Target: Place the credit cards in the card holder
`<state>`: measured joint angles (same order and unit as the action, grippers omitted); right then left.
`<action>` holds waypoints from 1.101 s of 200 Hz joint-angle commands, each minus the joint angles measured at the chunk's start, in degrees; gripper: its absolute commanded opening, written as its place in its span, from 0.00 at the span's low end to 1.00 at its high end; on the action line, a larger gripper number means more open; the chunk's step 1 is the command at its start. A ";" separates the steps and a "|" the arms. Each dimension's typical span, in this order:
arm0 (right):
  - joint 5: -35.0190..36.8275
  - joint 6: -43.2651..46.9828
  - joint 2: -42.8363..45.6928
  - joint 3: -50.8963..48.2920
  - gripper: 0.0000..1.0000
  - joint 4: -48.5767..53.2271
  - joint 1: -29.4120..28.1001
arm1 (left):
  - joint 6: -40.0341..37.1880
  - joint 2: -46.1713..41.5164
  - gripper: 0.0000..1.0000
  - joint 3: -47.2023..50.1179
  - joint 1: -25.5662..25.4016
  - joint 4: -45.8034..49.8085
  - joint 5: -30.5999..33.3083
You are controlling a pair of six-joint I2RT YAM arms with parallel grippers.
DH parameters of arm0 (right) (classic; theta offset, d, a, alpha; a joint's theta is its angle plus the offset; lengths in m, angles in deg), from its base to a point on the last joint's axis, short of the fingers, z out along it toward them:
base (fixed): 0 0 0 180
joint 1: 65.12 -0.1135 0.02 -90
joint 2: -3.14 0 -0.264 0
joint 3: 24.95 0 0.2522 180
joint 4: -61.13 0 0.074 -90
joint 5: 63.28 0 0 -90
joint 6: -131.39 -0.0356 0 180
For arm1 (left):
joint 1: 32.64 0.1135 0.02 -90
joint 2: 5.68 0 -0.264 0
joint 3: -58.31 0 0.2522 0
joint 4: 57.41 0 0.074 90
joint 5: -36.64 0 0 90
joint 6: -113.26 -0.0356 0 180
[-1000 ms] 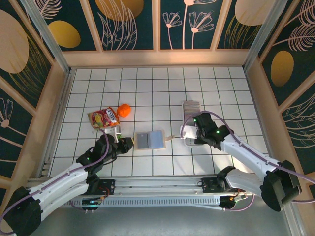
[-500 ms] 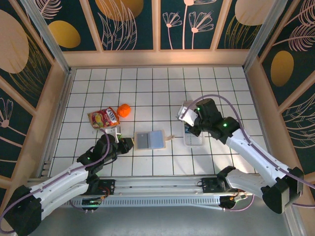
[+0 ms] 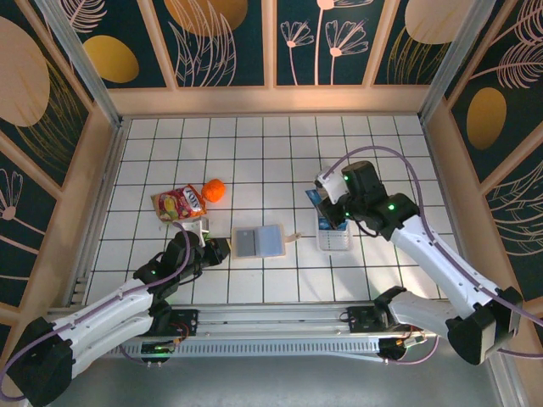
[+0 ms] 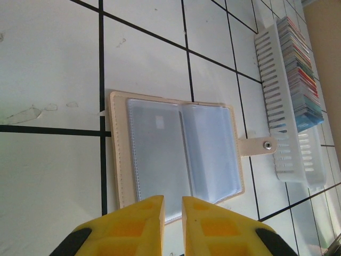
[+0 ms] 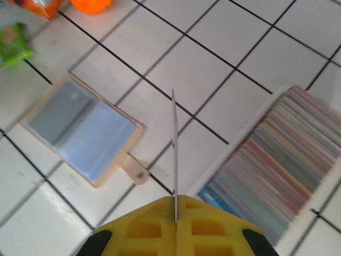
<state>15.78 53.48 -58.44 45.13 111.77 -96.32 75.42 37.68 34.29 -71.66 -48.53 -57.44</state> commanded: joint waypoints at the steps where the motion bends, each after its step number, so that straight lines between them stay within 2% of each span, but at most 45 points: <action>1: -8.66 -14.52 -0.23 1.55 0.00 -1.17 1.83 | 0.20 0.53 0.16 -1.95 -0.12 -0.19 -1.02; 20: -15.46 -28.86 -0.66 -1.02 0.00 -7.39 1.67 | 0.58 1.08 0.16 -1.95 -0.09 -0.37 -1.26; 42: -15.98 -45.28 2.75 -8.03 0.00 -18.30 1.41 | 1.00 1.97 0.16 -1.91 -0.13 -0.90 -2.03; 59: -16.71 -52.88 4.53 -11.62 0.00 -24.17 1.28 | 1.10 2.90 0.16 -2.28 -0.11 -1.56 -2.77; 82: -19.07 -58.80 4.87 -15.58 0.00 -30.79 0.18 | 1.34 4.25 0.15 -2.80 -0.10 -2.72 -4.15; 146: -14.06 -57.09 -1.55 -16.95 0.00 -32.78 -6.36 | 2.06 8.42 0.14 -2.65 -0.13 -5.83 -5.58; 179: -10.31 -53.78 -9.53 -15.07 0.00 -32.32 -11.24 | 1.49 10.12 0.13 -3.78 -0.16 -5.75 -5.14; 220: -11.39 -54.11 -18.33 -14.41 0.00 -38.49 -13.57 | 0.70 12.16 0.09 -4.83 -0.10 -4.91 -3.05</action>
<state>3.15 -1.97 -73.81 28.85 78.24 -109.11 76.86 48.69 30.95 -71.66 -52.49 -61.74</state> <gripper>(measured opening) 0.038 0.102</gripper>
